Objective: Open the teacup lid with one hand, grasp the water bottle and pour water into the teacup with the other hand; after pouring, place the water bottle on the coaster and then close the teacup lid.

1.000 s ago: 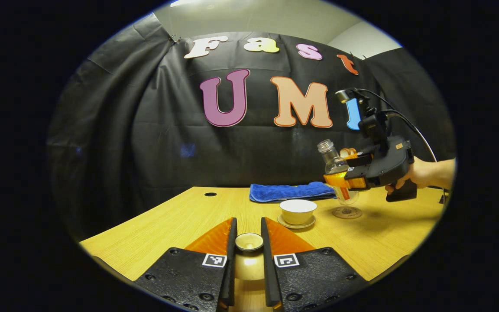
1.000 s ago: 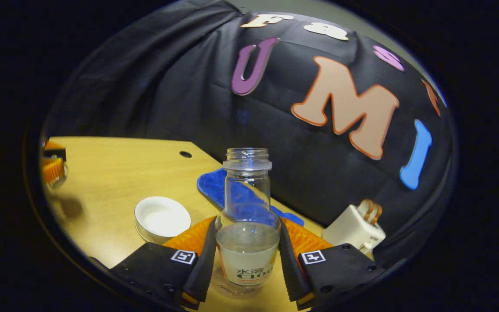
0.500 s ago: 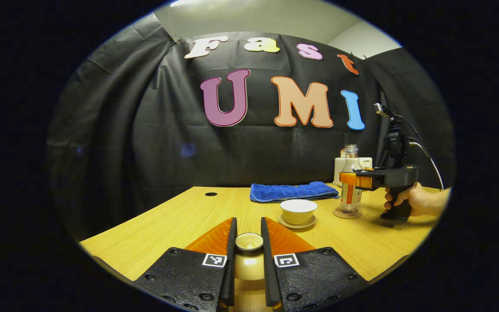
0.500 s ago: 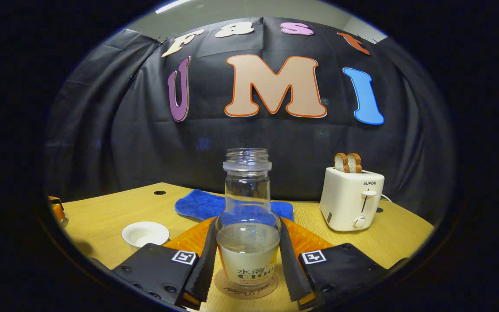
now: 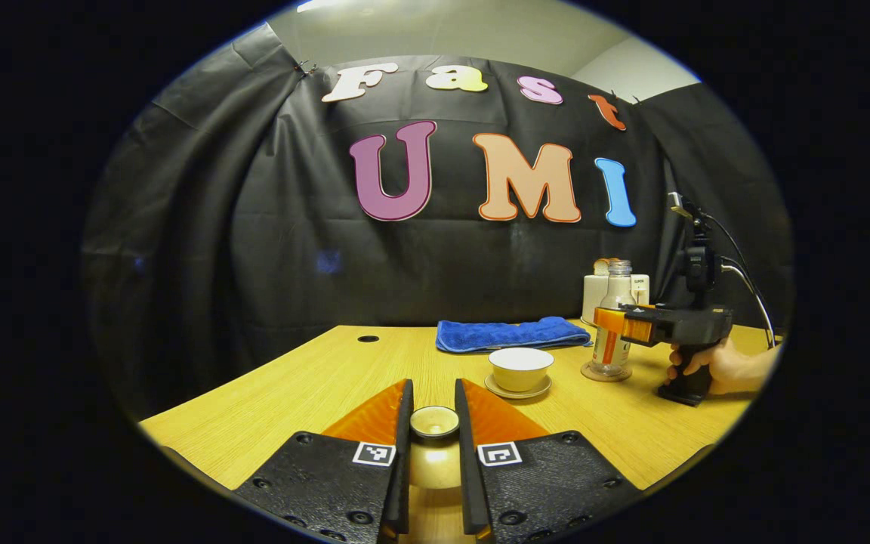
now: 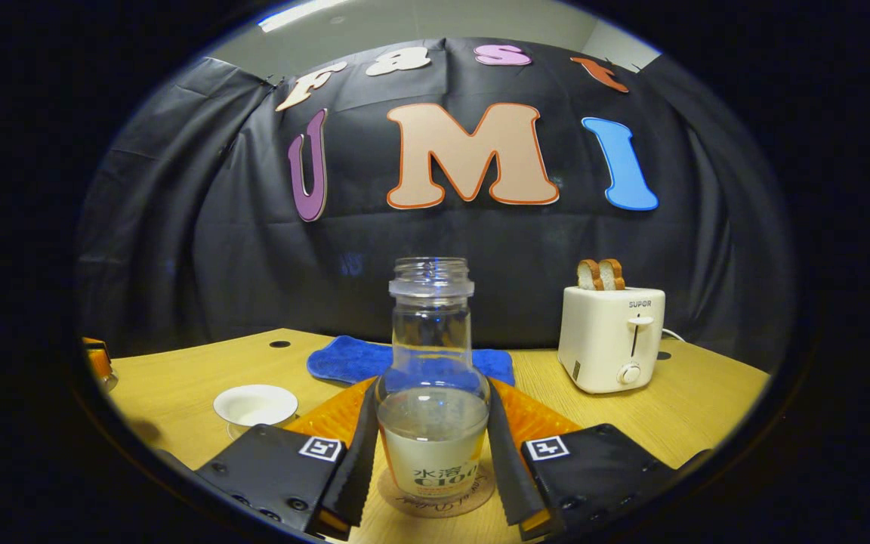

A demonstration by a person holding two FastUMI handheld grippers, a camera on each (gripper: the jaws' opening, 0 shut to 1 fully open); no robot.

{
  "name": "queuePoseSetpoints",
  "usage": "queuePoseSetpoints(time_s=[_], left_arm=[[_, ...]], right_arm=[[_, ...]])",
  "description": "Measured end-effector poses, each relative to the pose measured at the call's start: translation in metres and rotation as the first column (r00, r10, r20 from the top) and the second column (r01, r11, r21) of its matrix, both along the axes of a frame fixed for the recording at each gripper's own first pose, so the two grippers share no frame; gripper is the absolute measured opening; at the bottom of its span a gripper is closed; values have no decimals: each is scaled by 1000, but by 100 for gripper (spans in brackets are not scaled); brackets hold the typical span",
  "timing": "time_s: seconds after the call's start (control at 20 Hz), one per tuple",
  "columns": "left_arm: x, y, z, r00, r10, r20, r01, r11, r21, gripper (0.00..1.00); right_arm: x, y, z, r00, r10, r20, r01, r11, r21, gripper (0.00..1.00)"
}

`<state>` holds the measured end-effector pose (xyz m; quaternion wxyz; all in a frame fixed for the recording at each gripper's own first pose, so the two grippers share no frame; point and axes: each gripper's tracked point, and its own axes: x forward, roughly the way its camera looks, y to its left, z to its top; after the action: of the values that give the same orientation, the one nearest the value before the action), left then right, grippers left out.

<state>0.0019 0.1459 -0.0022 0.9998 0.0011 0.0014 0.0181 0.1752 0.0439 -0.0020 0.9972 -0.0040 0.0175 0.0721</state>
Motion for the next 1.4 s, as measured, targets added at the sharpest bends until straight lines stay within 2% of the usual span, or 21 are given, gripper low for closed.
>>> queuePoseSetpoints(time_s=[0.2,0.4,0.45,0.55,0.65,0.8,1.0,1.1,1.15,1.2,1.25,1.4], left_arm=[[0,0,-1,1000,1,-2,-1,1000,1,26],[1,0,0,1000,1,-1,-1,1000,2,25],[1,0,0,1000,2,-1,-2,1000,1,24],[0,1,0,1000,1,-1,-1,1000,2,25],[0,1,-1,1000,3,-2,-3,1000,2,25],[4,1,0,1000,4,-1,-4,1000,0,25],[20,-2,-1,1000,-3,-1,3,1000,0,25],[36,-10,-1,1000,-28,0,28,1000,-1,25],[44,-15,-1,999,-50,-1,50,999,-1,25],[53,-22,-1,997,-76,4,76,997,0,25],[64,-28,1,995,-102,6,102,995,4,23],[93,-34,-2,993,-119,-1,119,993,4,25]], right_arm=[[0,0,-2,1000,-6,15,6,1000,14,72],[0,-3,-4,1000,-10,-4,10,1000,11,80],[0,-2,-3,1000,-11,0,11,1000,8,77],[2,-6,-4,1000,-21,-4,21,1000,8,100],[-3,-4,-2,1000,-14,-7,14,1000,9,96],[-10,-4,-1,1000,-8,-6,8,1000,10,96],[-35,-5,4,999,42,-7,-42,999,9,96],[-50,-11,5,998,59,-6,-59,998,10,96],[-58,-15,7,998,66,-4,-65,998,10,100],[-67,-21,7,997,74,-2,-74,997,12,96],[-76,-26,7,997,80,-4,-80,997,11,100],[-98,-44,9,996,94,-2,-94,996,12,100]])
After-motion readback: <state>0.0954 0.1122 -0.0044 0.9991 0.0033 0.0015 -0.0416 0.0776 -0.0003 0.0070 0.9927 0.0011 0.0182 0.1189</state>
